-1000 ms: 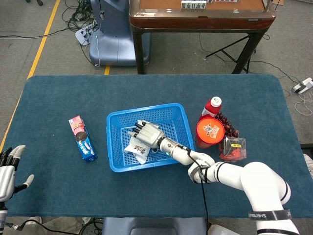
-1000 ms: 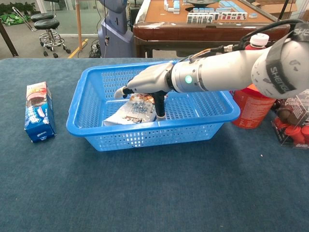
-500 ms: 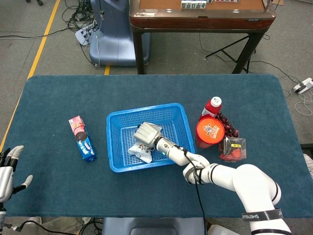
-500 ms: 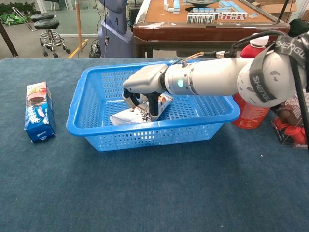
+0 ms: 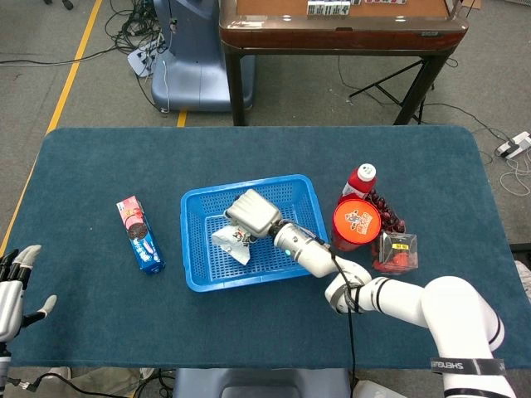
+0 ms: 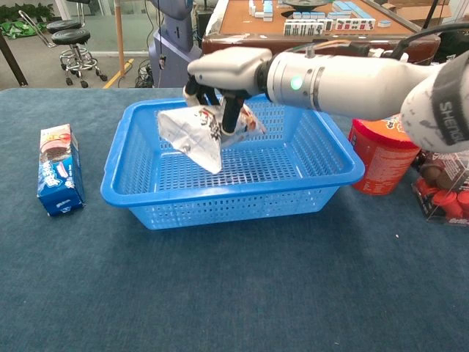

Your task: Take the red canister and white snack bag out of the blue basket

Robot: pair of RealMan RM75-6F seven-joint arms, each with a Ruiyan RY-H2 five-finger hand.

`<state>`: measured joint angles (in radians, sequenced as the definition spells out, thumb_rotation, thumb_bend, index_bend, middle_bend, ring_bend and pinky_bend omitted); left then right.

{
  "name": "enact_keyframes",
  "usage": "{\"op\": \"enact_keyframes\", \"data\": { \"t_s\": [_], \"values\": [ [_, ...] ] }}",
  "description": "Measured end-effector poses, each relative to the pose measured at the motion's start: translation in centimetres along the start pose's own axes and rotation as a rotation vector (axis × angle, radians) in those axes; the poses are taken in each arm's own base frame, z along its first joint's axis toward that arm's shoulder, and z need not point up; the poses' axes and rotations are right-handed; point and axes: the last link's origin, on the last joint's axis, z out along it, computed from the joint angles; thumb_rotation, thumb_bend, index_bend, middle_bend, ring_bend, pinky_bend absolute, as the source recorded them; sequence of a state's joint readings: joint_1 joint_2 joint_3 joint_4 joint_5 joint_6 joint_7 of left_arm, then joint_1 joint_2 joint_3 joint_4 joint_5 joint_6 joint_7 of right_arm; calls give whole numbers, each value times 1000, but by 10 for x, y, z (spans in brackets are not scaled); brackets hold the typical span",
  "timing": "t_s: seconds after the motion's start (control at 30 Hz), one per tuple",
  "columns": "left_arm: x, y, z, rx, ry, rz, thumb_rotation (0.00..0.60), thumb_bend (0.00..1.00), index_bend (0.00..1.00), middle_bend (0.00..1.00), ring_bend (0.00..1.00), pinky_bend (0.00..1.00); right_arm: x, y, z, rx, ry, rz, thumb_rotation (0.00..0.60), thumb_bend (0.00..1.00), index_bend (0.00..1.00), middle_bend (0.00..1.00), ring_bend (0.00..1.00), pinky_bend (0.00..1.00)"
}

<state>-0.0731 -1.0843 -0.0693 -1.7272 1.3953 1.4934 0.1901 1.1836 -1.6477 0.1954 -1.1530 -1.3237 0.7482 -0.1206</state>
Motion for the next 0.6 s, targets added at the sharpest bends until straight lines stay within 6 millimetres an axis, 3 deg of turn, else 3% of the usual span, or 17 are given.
{"op": "enact_keyframes", "data": {
  "t_s": [0.23,0.6],
  "values": [
    [1,5,0,-18,4,-4,600,274,91,111,65,72,45,36,-27,-75,154,36,600,267,664,562,476,506],
    [0,1,-2,-2,-1,2,600,274,91,111,65,72,56,88,-26,-303,171,-8,600,267,654,480,429,506]
  ]
}}
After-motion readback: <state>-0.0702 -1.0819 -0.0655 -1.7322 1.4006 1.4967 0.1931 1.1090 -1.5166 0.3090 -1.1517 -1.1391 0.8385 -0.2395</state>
